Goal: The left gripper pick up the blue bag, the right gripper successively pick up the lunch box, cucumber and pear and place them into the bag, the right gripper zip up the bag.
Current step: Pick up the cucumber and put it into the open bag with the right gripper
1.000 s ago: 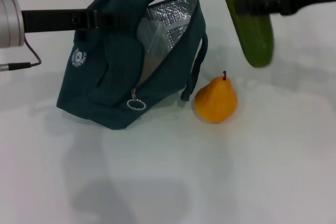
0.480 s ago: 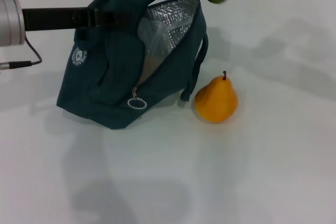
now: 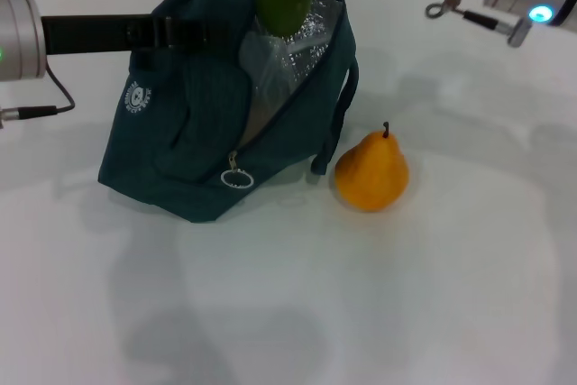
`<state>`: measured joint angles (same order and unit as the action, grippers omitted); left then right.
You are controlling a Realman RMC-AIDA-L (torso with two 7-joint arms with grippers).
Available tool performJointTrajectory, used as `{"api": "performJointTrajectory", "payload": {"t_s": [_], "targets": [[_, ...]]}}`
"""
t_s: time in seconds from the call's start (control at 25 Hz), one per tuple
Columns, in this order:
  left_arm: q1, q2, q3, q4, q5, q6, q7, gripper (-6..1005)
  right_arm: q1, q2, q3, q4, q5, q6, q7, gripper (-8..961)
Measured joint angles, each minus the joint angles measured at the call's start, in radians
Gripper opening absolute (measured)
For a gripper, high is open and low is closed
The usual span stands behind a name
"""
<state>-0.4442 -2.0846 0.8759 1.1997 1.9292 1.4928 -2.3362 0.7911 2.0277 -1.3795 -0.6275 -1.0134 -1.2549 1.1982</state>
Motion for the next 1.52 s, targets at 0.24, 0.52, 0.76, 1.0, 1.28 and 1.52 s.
{"api": "performJointTrajectory", "payload": {"t_s": [0.24,0.52,0.76,1.0,1.28,1.52], "targets": [[0.004,0.001,-0.005,-0.003,0.004,0.000,0.014,46,-0.015,0.000,-0.087,0.022,0.096,-0.006,-0.070,538],[0.000,0.004,-0.006,-0.037,0.001,-0.003,0.022,46,-0.020,0.000,-0.108,0.077,0.136,-0.020,-0.091,538],[-0.001,0.005,-0.006,-0.040,0.001,-0.004,0.023,46,-0.020,0.000,-0.192,0.126,0.241,-0.024,-0.148,538],[-0.001,0.010,-0.006,-0.040,0.000,-0.006,0.024,46,-0.017,0.000,-0.255,0.147,0.299,-0.021,-0.173,538],[-0.001,0.013,-0.009,-0.040,0.000,-0.007,0.025,46,-0.021,0.000,-0.316,0.172,0.342,-0.012,-0.185,542],[-0.001,0.013,-0.009,-0.040,0.000,-0.007,0.025,46,-0.035,0.000,-0.355,0.189,0.374,-0.004,-0.188,552]]}}
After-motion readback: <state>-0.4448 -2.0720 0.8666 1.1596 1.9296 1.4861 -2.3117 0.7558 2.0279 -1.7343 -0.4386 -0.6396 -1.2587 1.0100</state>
